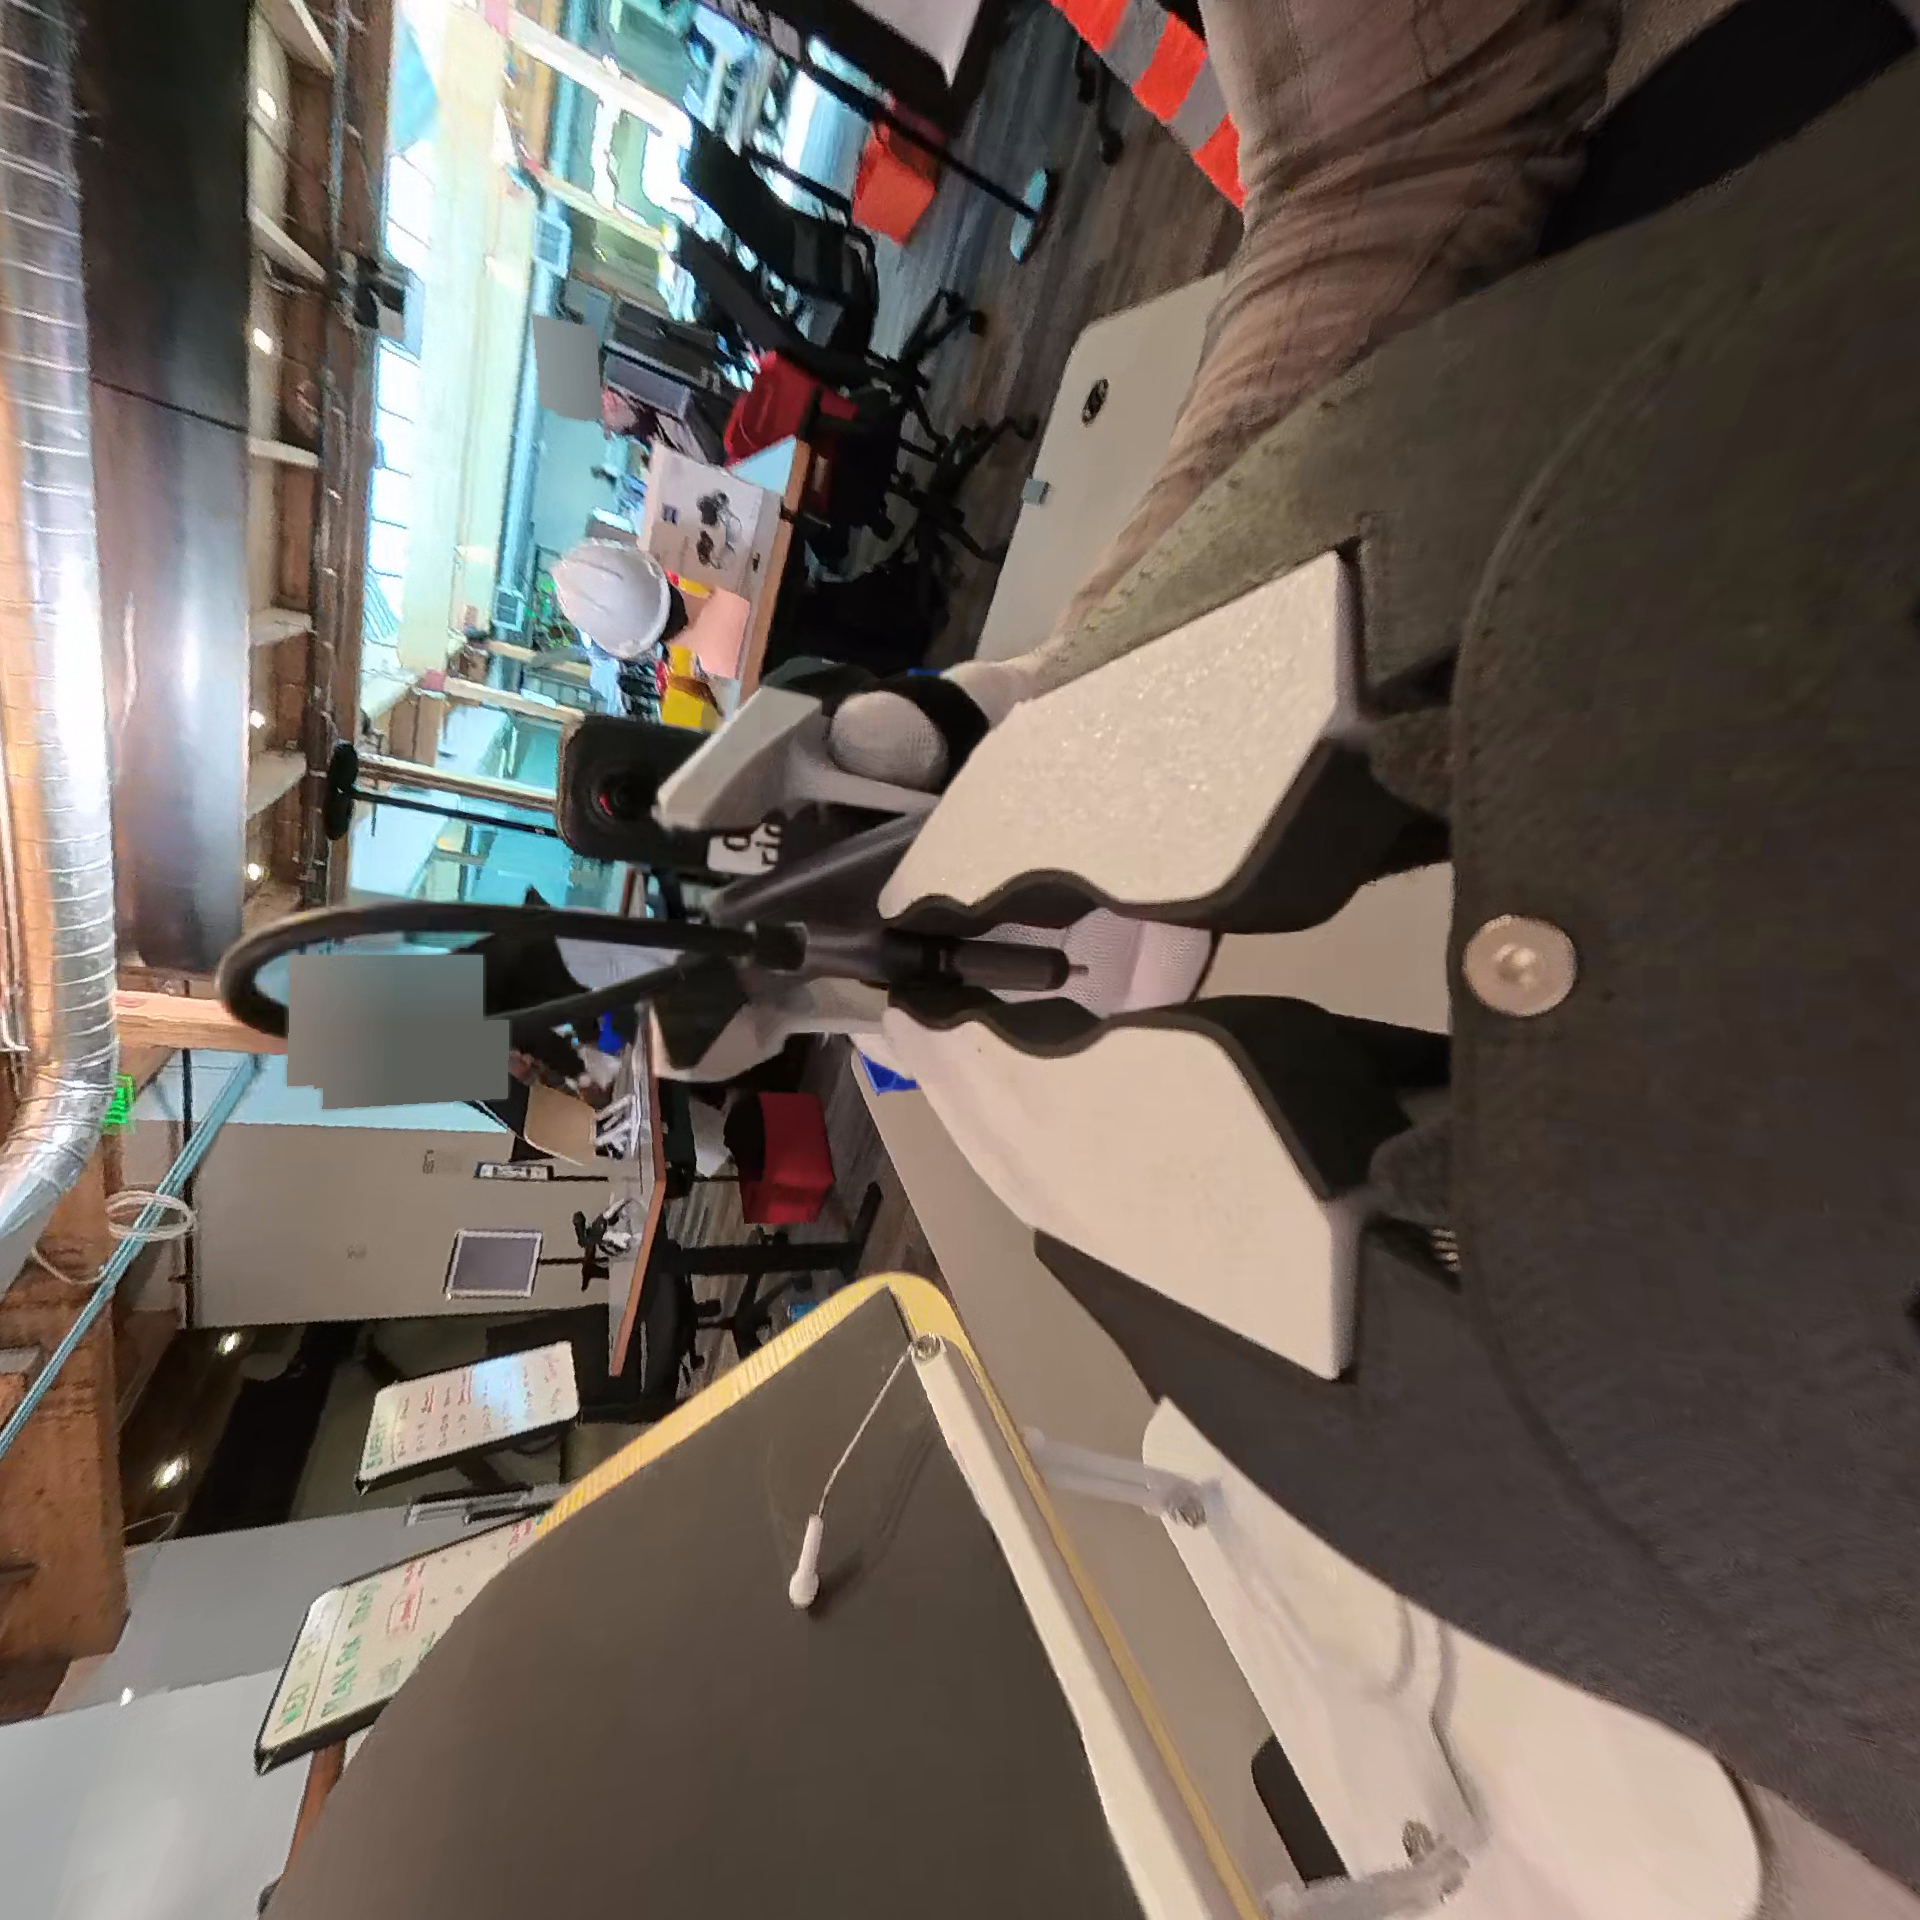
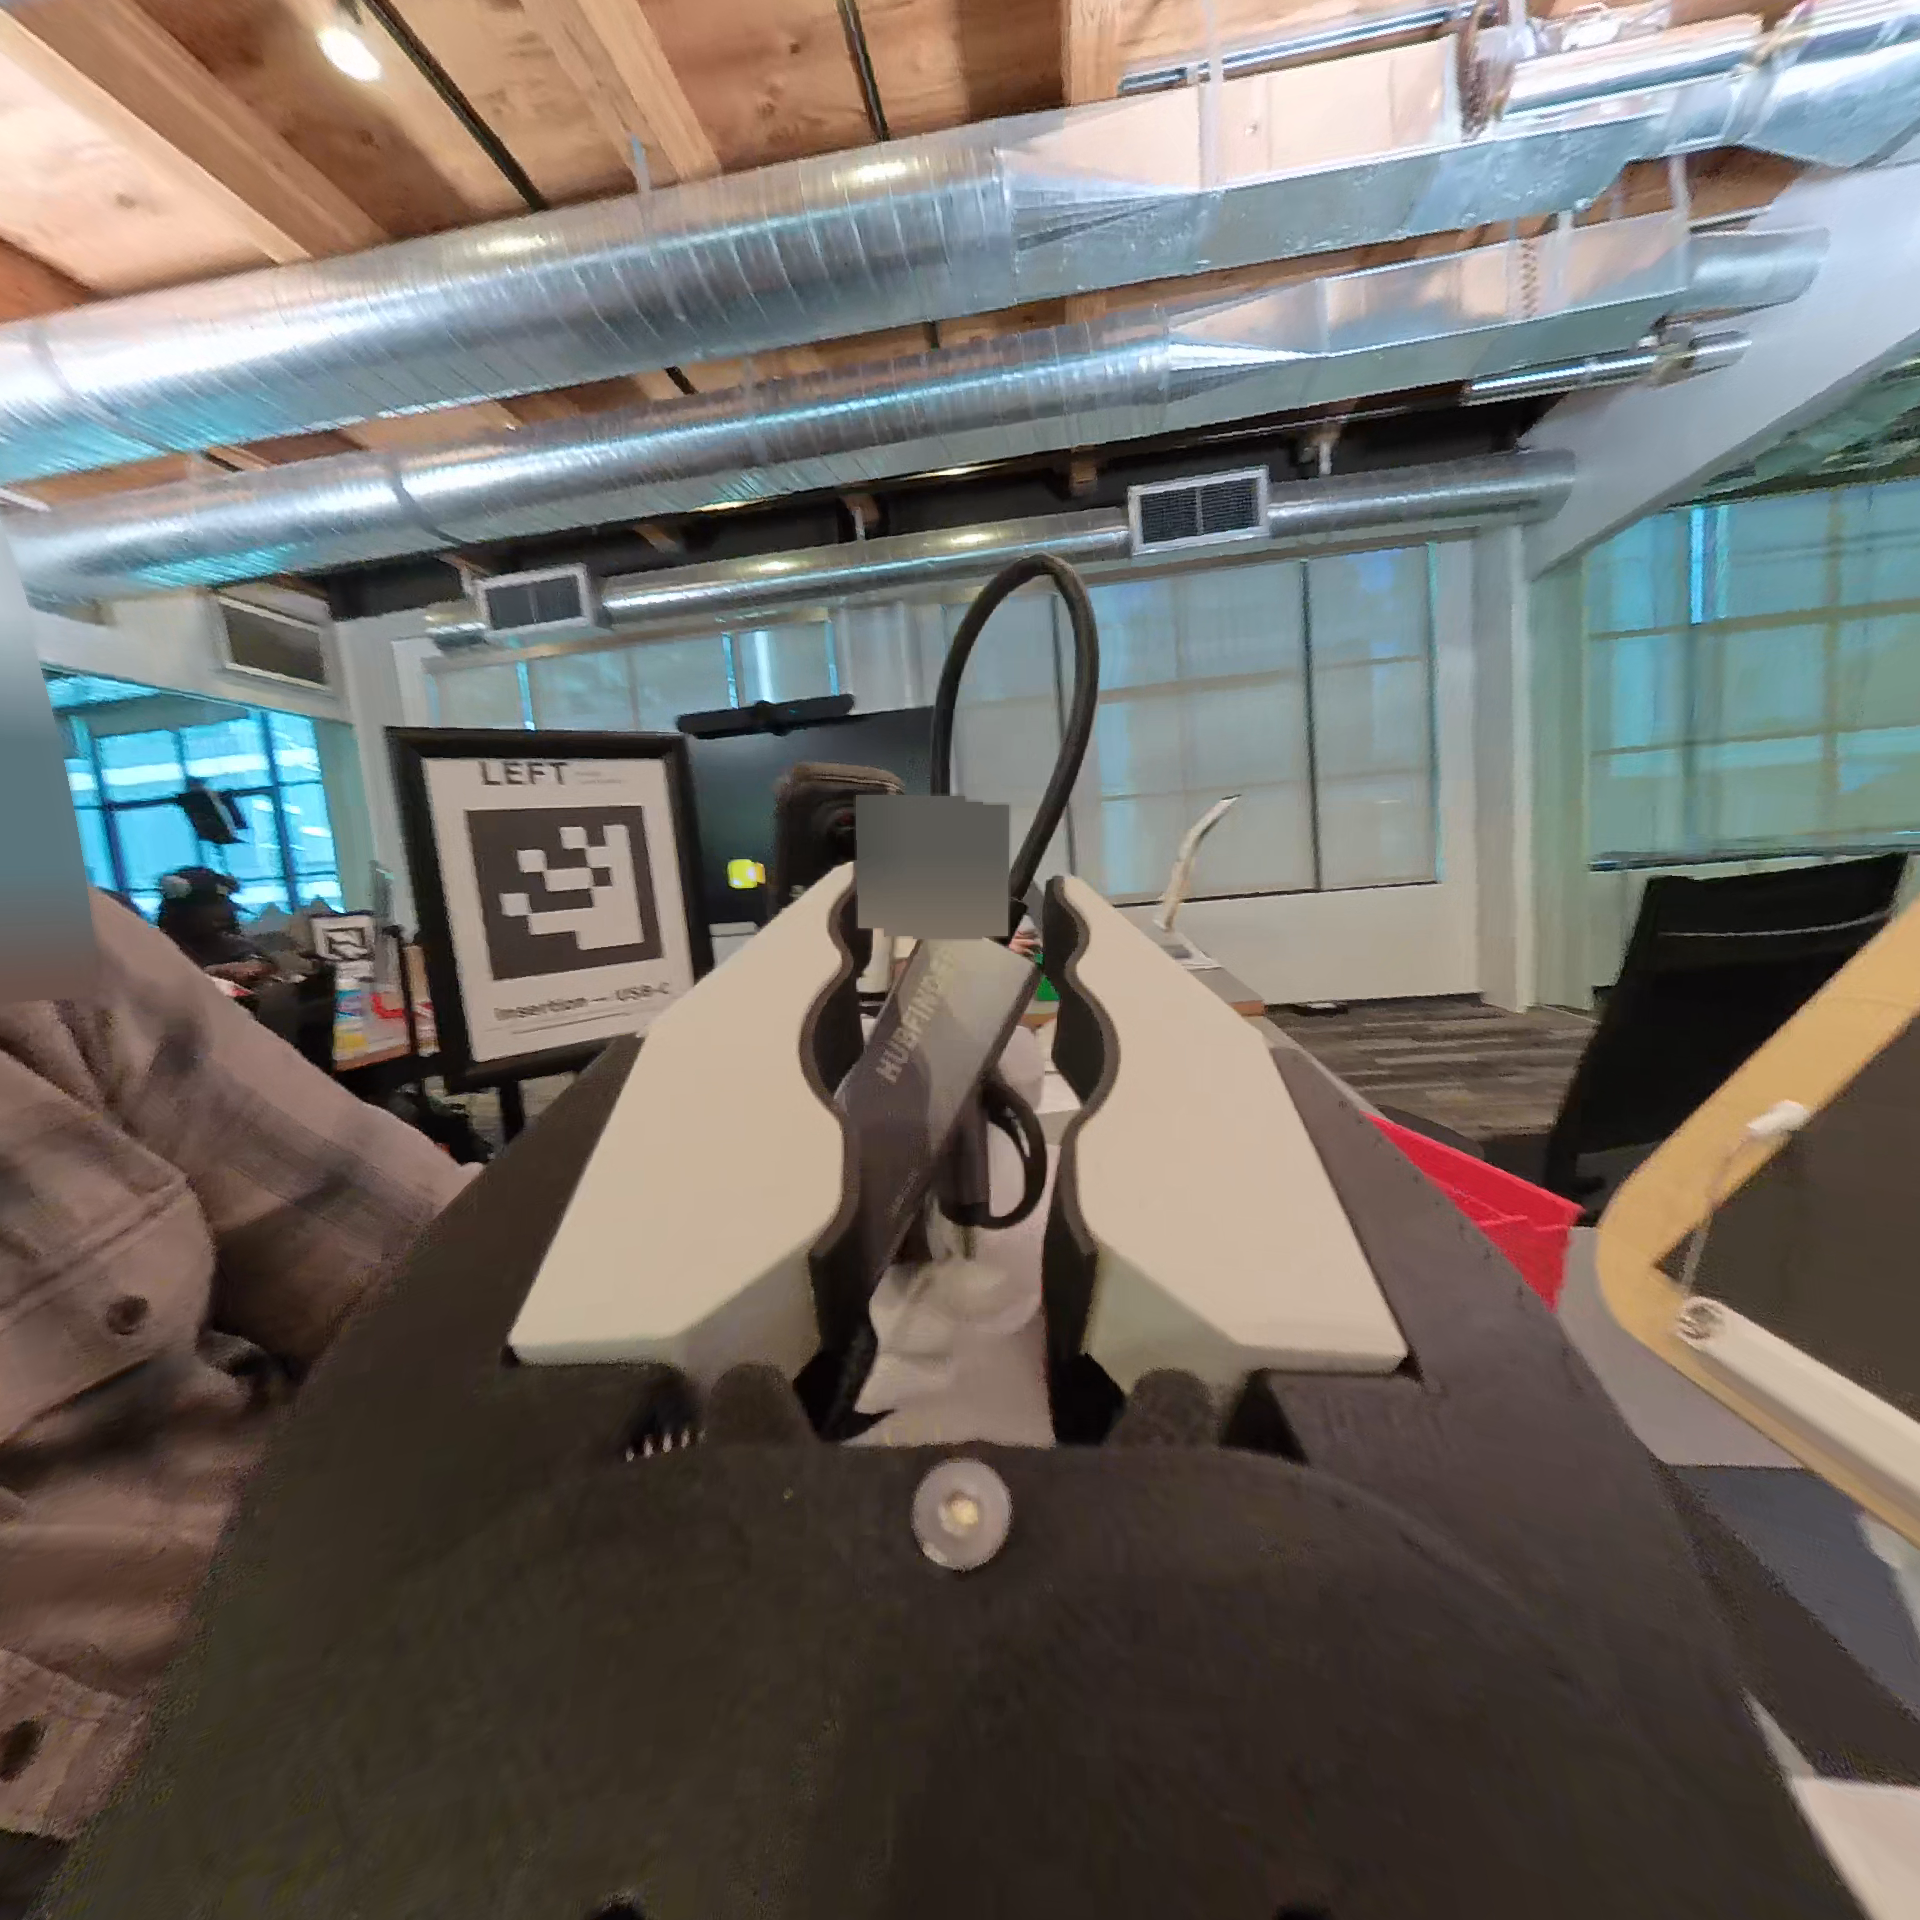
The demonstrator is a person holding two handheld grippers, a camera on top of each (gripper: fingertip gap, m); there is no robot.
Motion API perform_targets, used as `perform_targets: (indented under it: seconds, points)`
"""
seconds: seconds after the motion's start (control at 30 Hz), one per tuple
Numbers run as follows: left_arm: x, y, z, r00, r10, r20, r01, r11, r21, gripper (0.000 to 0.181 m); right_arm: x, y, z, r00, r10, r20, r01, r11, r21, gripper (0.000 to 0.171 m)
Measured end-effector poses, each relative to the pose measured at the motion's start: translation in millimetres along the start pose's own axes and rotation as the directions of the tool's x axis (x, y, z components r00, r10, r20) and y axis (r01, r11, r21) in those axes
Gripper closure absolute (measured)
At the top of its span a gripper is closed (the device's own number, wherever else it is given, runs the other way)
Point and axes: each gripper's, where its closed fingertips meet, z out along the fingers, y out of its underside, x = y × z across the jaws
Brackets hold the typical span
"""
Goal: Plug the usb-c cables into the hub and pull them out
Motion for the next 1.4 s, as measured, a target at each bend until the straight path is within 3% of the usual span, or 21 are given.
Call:
perform_targets:
  seconds: [0.07, 0.2, 0.37, 0.43, 0.67, 0.97, 1.07, 1.4]
  points:
    - [3, 1, 0, 0.999, -0.003, -0.037, 0.003, 1.000, -0.012, 0.172, -2, 0, 0, 1.000, 0.015, 0.019, -0.015, 1.000, 0.006, 0.149]
    - [-12, 9, 1, 0.987, 0.116, 0.108, -0.106, 0.990, -0.096, 0.172, 11, 14, 0, 0.993, -0.081, -0.090, 0.069, 0.989, -0.133, 0.149]
    - [-32, 15, 1, 0.879, 0.355, 0.317, -0.290, 0.928, -0.235, 0.172, 29, 28, 3, 0.903, -0.332, -0.272, 0.206, 0.892, -0.403, 0.149]
    - [-38, 17, 2, 0.854, 0.377, 0.359, -0.297, 0.920, -0.257, 0.172, 36, 31, 1, 0.859, -0.403, -0.315, 0.226, 0.852, -0.473, 0.149]
    - [-47, 16, 1, 0.736, 0.498, 0.459, -0.367, 0.862, -0.349, 0.172, 42, 31, -1, 0.752, -0.552, -0.361, 0.278, 0.762, -0.585, 0.152]
    - [-47, 15, 3, 0.600, 0.668, 0.441, -0.474, 0.741, -0.476, 0.172, 37, 31, -4, 0.805, -0.488, -0.336, 0.253, 0.796, -0.551, 0.159]
    - [-48, 18, 2, 0.639, 0.641, 0.425, -0.445, 0.759, -0.476, 0.172, 37, 33, -3, 0.820, -0.468, -0.328, 0.245, 0.806, -0.539, 0.159]
    - [-43, 19, 1, 0.617, 0.698, 0.363, -0.494, 0.703, -0.512, 0.172, 31, 30, -7, 0.941, -0.205, -0.268, 0.101, 0.929, -0.356, 0.159]
